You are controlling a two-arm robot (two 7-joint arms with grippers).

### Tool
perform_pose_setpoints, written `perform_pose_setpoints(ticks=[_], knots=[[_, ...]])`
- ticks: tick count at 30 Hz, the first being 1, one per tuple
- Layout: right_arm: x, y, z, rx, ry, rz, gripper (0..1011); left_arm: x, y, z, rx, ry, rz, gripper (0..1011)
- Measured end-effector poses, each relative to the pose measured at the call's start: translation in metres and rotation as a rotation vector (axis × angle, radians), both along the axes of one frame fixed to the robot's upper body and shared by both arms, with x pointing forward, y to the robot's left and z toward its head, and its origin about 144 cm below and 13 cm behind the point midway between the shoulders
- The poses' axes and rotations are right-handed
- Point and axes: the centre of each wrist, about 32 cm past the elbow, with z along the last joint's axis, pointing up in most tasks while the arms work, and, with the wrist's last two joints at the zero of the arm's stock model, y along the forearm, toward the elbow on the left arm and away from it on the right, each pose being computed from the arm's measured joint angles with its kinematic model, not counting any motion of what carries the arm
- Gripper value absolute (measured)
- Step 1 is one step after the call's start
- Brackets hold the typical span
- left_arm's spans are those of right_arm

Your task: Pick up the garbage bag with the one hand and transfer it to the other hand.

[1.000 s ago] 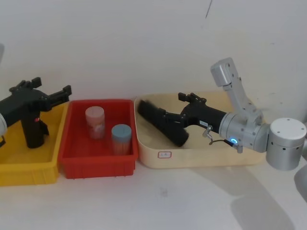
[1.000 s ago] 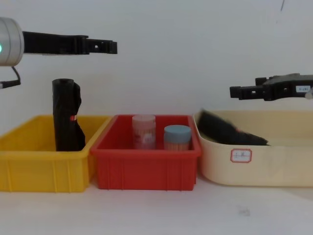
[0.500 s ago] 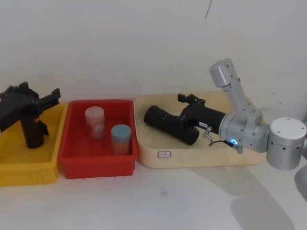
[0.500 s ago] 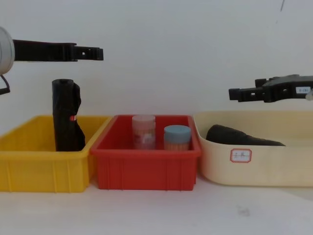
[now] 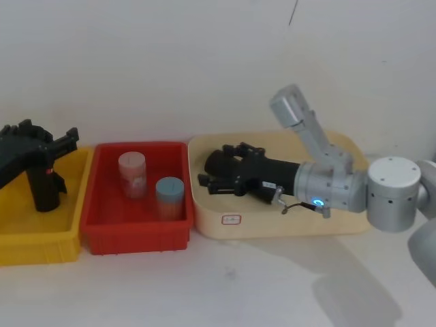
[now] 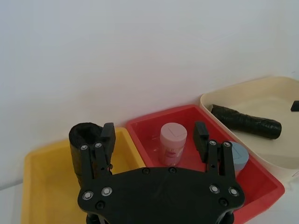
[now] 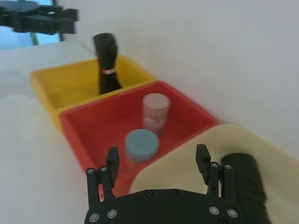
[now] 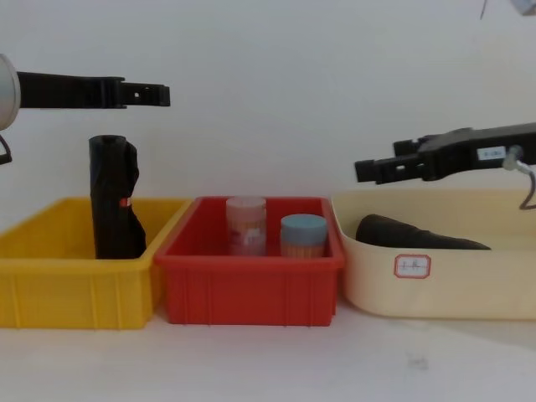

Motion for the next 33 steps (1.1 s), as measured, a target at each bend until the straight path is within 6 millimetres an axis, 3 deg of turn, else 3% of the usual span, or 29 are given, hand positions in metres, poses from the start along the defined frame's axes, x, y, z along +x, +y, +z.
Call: perform_pose_setpoints(ticks=[16,33], knots=[[0.017,0.045,0.014,-0.095,0.042,0.12,1004,-0.001,0.0,-0.001,0.0,0.0,0.01,1001],[0.038,0.065,0.006,-0.166,0.061,0.087,1004,-0.001,0.001,-0.001,0.0,0.001,0.013,1001]])
